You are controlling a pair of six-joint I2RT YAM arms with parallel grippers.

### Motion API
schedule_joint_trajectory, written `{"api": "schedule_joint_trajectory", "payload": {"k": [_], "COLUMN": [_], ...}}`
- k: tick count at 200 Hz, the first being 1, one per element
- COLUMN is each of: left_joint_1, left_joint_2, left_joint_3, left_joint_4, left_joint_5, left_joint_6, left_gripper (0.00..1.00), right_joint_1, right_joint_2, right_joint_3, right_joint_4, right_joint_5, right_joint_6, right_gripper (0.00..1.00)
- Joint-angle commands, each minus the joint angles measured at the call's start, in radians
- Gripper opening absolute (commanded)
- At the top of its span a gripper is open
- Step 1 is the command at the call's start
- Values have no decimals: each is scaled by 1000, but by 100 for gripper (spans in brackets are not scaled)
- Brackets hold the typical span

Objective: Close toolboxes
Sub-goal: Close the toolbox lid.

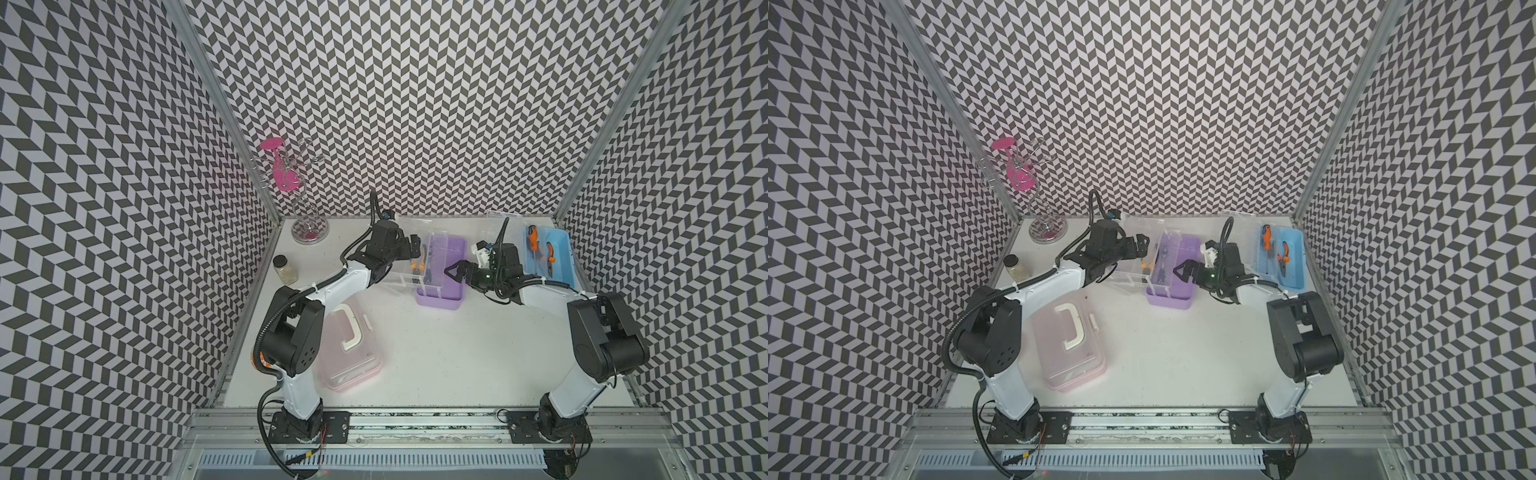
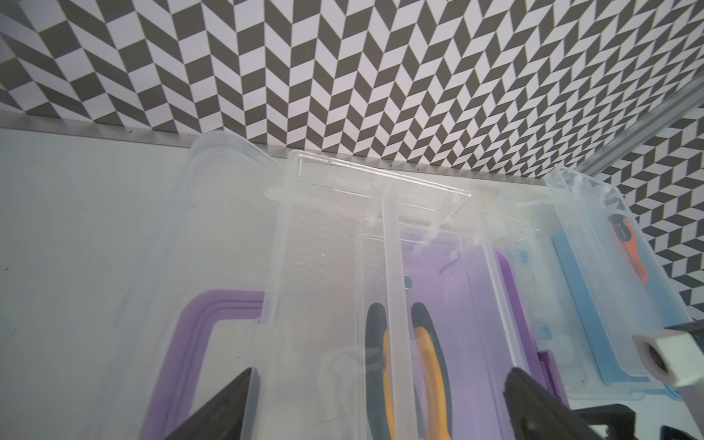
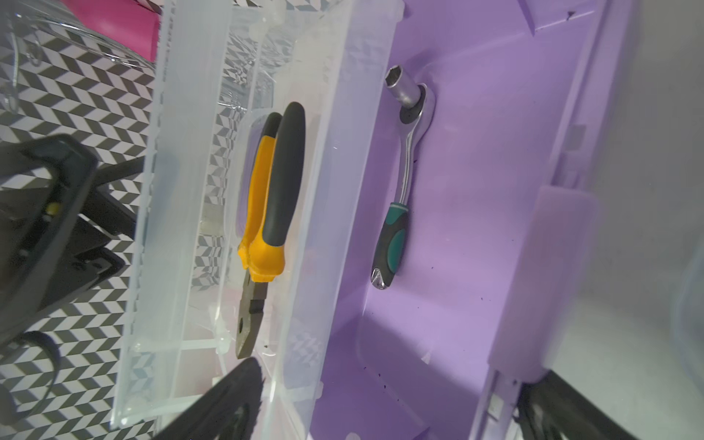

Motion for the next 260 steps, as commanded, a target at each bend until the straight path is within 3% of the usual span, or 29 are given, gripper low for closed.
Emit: {"api": "schedule_joint_trajectory", "payload": {"k": [1, 42, 82, 123, 160, 192, 229, 260], "left_joint_1": [-39, -60, -69, -75, -125, -150, -154, -155], "left_joint_2": [21, 34, 32, 32, 56, 68, 41, 12], "left_joint_3": [34, 50, 70, 97, 160, 173, 157, 107], "left_joint_4": [11, 0, -12, -40, -132, -143, -71, 10], "left_joint_5": [49, 43, 37, 8, -217, -334, -247, -238], "left_joint_6": [1, 6, 14, 41, 188, 245, 293, 319], "left_gripper": [99, 99, 99, 99, 100, 100, 100, 99], "right_joint_1": [18, 19, 20, 20, 22, 22, 22, 22], "right_joint_2": [3, 17, 54, 72, 88, 95, 100, 101], "right_joint_3": [-3, 14, 56, 53, 62, 66, 69, 72], "right_joint_4": [140, 96, -23, -34, -40, -42, -41, -39], "right_joint_5": [-115, -75, 44, 70, 72, 78, 73, 63], "right_joint_6": [23, 16, -32, -44, -48, -48, -48, -48], "right_gripper": [100, 99, 89, 87, 87, 87, 87, 87]}}
